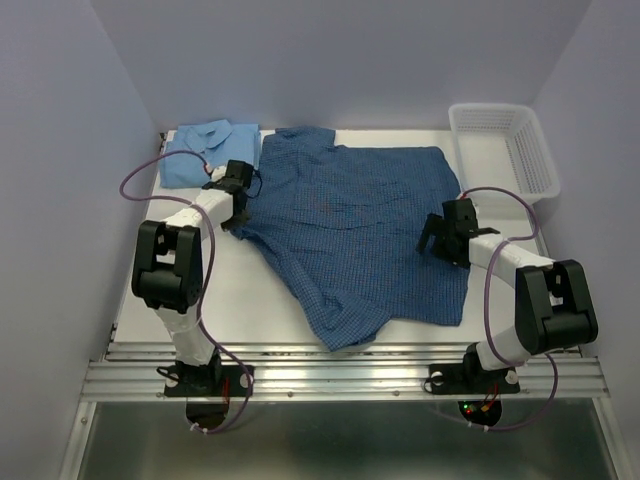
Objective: Fold and stack the long sleeve shirts
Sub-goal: Flatten the shirt out
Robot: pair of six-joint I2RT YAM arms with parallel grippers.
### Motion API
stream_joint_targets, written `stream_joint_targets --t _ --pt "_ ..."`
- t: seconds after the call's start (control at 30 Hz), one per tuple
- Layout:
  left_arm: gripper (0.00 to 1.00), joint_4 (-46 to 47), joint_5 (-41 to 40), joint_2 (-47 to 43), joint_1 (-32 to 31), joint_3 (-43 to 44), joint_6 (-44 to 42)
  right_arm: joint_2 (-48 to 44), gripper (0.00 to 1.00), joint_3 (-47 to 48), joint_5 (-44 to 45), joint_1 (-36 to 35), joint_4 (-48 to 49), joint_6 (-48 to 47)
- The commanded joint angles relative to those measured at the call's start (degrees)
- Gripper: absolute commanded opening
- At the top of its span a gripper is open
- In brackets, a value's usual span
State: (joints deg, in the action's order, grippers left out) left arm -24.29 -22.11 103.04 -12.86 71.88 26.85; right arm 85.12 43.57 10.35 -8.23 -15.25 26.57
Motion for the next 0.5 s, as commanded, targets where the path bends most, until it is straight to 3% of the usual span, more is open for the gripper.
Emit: stream_joint_targets --t 0.0,0.07,0.1,0.17,0.23,0.27,0.47 --pt "0.00 3.38 0.76 -1.88 3.45 -4.90 2.14 0.75 1.00 0.99 2.04 -0.12 -0.75 0.06" --pt "0.02 3.55 -0.13 -2.41 6.52 -6.74 2.94 0.49 1.00 0.55 2.92 -0.12 -0.75 0.24" --pt "0.09 3.20 -0.30 -2.41 7.58 -7.10 3.38 0.48 1.00 0.38 3.10 -0.12 -0.84 0.41" --pt "0.43 3.02 -1.00 -3.02 10.22 -8.24 4.26 0.40 1.00 0.20 3.36 -0.12 -0.84 0.59" --pt "0.66 3.46 -0.22 -4.69 11.28 -8.68 4.87 0.13 1.00 0.46 3.01 -0.12 -0.84 0.50" --pt "0.98 3.90 0.22 -5.48 11.54 -8.94 4.96 -0.04 1.00 0.55 2.66 -0.12 -0.75 0.24" --pt "0.99 1.36 3.56 -10.84 11.46 -7.19 7.77 -2.93 1.00 0.29 -1.81 -0.12 1.18 -1.25"
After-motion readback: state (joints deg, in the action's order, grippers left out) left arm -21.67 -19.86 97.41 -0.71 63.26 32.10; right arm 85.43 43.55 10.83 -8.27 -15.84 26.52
